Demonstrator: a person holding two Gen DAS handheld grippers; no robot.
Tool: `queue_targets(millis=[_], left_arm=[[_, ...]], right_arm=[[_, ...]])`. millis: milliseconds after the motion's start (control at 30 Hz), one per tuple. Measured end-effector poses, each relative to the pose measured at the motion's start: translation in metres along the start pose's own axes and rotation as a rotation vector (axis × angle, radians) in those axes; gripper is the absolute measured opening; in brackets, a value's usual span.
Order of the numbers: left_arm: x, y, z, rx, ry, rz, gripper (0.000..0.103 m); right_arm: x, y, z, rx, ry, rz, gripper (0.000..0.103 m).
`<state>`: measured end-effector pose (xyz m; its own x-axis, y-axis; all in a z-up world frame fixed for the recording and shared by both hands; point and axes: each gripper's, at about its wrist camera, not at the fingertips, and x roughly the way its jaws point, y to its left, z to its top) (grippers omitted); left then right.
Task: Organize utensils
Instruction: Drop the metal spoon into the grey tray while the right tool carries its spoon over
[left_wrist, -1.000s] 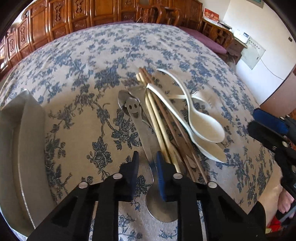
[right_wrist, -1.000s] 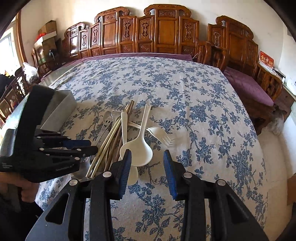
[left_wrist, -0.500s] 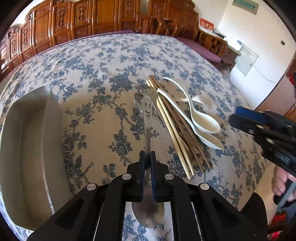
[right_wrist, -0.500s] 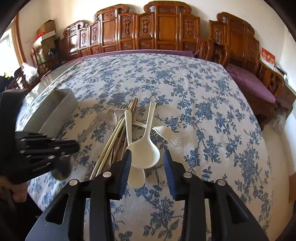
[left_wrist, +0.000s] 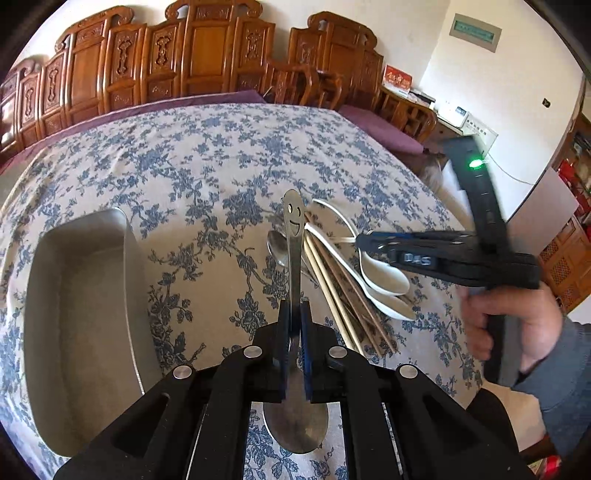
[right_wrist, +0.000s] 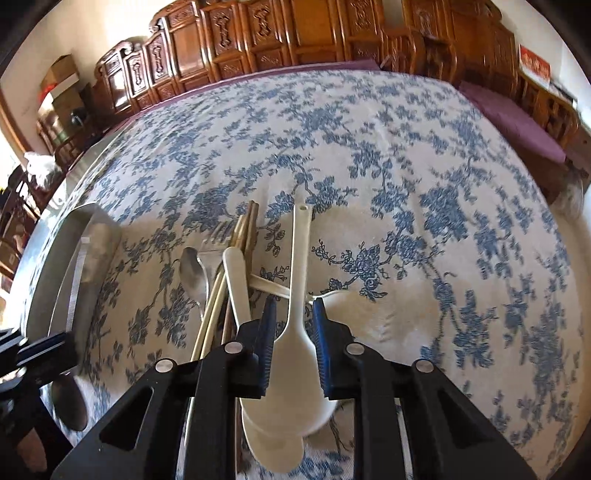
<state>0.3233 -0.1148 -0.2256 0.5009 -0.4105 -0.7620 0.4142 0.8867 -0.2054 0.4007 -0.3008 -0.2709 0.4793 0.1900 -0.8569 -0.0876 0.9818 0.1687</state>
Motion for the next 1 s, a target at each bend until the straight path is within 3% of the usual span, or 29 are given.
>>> queue_targets(millis=[267,567,733,1000], left_arm=[[-0.012,0.004,0.002,-0.001,-0.029,0.008,0.004],[-0.041,0.016,0.008,-0.016,-0.079,0.032,0.004],[-0.065,0.037,0.014,-0.071,-0.104,0.015,0.004],[-0.094,0.08,0.02,-0.112,-0.143,0.096,0.004]], right_arm=[[0.013,0.001,0.001,-0.013,0.024,-0.035,0.011],[-0.026,0.015,-0.004,-0.076,-0.054,-0.018,0.011],[-0.052,0.036,-0.007,-0.118,-0.106,0.028,0.011],[-0.071,0.082,-0.01,-0.174,-0.149,0.114,0.011]])
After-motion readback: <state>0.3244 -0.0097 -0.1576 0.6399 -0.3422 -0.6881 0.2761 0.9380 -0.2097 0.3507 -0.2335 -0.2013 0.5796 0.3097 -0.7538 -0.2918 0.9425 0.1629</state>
